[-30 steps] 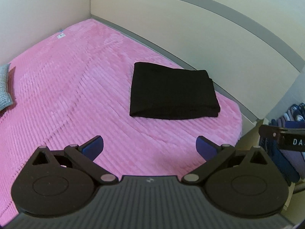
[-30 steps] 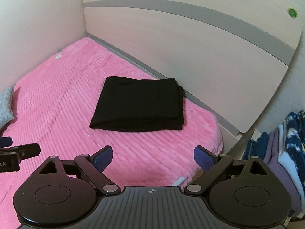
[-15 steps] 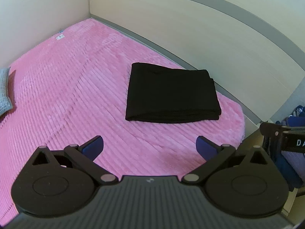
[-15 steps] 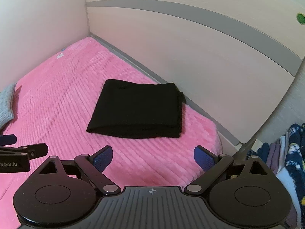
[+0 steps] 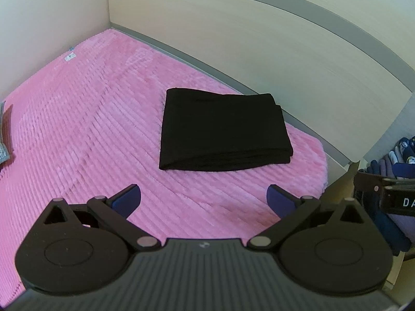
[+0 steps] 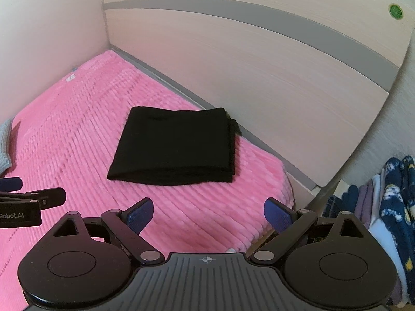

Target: Fold clothes

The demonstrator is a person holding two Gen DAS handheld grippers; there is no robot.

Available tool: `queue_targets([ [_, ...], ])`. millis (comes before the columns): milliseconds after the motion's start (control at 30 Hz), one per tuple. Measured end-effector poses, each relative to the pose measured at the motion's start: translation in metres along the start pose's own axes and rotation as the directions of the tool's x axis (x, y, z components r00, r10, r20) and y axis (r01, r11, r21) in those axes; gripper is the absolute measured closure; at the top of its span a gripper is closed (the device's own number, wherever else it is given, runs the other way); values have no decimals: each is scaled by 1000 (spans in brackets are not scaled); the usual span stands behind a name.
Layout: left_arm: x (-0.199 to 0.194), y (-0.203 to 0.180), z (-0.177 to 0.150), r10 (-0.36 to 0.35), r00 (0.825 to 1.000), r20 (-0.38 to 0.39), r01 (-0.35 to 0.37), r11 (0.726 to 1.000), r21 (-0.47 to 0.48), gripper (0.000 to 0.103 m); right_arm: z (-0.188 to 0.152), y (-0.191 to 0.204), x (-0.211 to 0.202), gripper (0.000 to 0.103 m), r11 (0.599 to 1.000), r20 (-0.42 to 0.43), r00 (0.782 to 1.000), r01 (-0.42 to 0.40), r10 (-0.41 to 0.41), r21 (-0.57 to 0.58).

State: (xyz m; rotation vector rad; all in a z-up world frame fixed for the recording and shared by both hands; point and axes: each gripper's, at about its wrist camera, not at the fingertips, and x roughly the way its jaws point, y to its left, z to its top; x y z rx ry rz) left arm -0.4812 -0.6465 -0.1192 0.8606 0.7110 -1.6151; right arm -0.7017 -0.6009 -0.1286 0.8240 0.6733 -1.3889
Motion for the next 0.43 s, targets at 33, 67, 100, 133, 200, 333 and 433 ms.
queue_targets([
  [33, 1, -1, 0, 1, 1000, 1, -1, 1000, 0, 1, 0, -1, 0, 8, 1000, -1, 1000, -1, 1, 0],
  [67, 1, -1, 0, 1, 1000, 0, -1, 1000, -1, 1, 0, -1, 1, 8, 1000, -2, 1000, -2, 2, 1],
  [100, 2, -2, 0, 2, 1000, 0, -2, 1000, -1, 1, 1, -2, 1, 8, 1000, -2, 1000, -3, 3, 1],
  [133, 3, -3, 1, 4, 1000, 0, -4, 1000, -1, 1, 1, -1, 1, 8, 1000, -4, 1000, -5, 5, -2],
  [200, 4, -5, 2, 9, 1000, 0, -9, 1000, -3, 1, 2, -1, 2, 8, 1000, -5, 1000, -9, 9, -11],
  [333, 5, -8, 3, 6, 1000, -3, -6, 1000, -9, 1, 2, 0, 2, 8, 999, -4, 1000, -14, 13, -30],
  [433, 5, -8, 4, -5, 1000, 1, 5, 1000, -26, 1, 3, 0, 5, 8, 999, -7, 1000, -19, 19, -29],
])
